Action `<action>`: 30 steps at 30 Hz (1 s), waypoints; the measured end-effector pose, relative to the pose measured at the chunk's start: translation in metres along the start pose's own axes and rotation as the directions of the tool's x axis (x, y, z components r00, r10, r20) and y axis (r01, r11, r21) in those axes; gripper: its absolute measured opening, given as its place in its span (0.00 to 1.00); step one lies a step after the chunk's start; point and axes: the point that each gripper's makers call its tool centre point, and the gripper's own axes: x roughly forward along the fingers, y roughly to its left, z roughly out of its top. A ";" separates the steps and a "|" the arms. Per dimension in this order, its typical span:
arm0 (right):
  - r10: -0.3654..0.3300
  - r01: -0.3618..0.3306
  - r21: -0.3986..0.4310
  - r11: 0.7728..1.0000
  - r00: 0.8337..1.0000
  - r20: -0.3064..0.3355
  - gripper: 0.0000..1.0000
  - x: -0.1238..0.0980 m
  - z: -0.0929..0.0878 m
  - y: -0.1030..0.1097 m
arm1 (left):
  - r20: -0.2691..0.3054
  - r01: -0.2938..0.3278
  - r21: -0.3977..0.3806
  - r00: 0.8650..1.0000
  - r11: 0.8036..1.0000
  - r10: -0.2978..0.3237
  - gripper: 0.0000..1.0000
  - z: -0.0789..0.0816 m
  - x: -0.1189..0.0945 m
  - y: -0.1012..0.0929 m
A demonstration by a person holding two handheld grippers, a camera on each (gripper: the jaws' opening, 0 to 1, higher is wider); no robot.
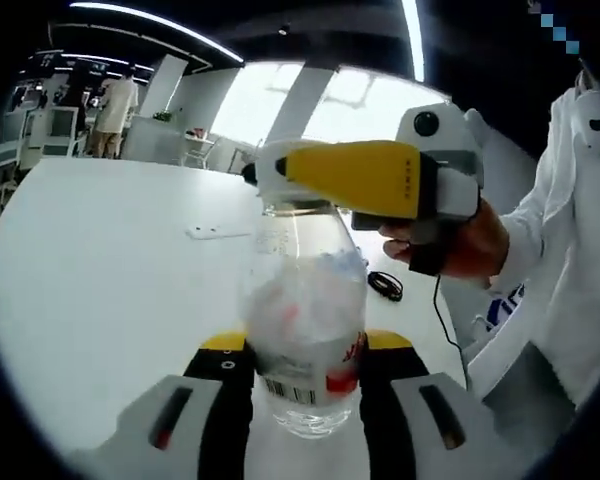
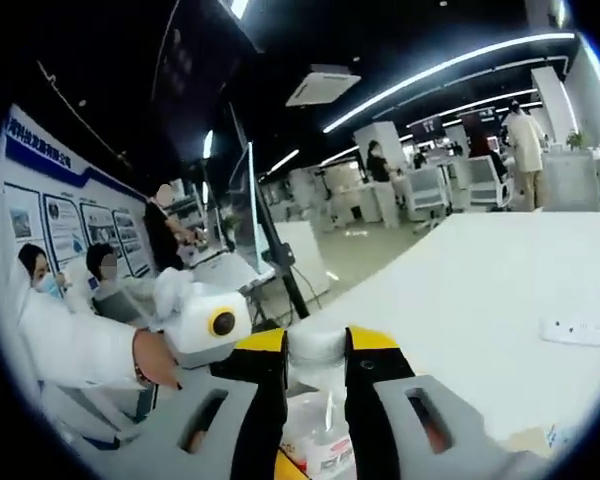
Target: Arrange the tabletop items into an orderly group along one side of the table until the central work area is clear of visible clutter.
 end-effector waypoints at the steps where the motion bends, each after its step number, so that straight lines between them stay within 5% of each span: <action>1: -0.003 0.003 -0.008 1.000 1.000 0.005 0.18 -0.002 0.003 -0.003 | 0.004 0.002 0.017 1.000 1.000 -0.002 0.40 0.004 0.003 0.001; 13: -0.025 0.027 -0.103 0.994 0.999 0.021 0.18 -0.018 0.026 -0.031 | 0.043 0.027 0.106 0.999 0.994 -0.032 0.40 0.035 0.037 0.010; 19: -0.029 0.032 -0.151 0.988 0.999 0.019 0.19 -0.023 0.030 -0.042 | 0.011 0.038 0.173 0.999 0.984 -0.040 0.40 0.043 0.051 0.019; 30: -0.082 0.070 -0.260 0.963 0.996 -0.034 0.18 -0.030 0.013 -0.053 | -0.054 0.093 0.235 0.995 0.968 -0.083 0.41 0.032 0.071 0.028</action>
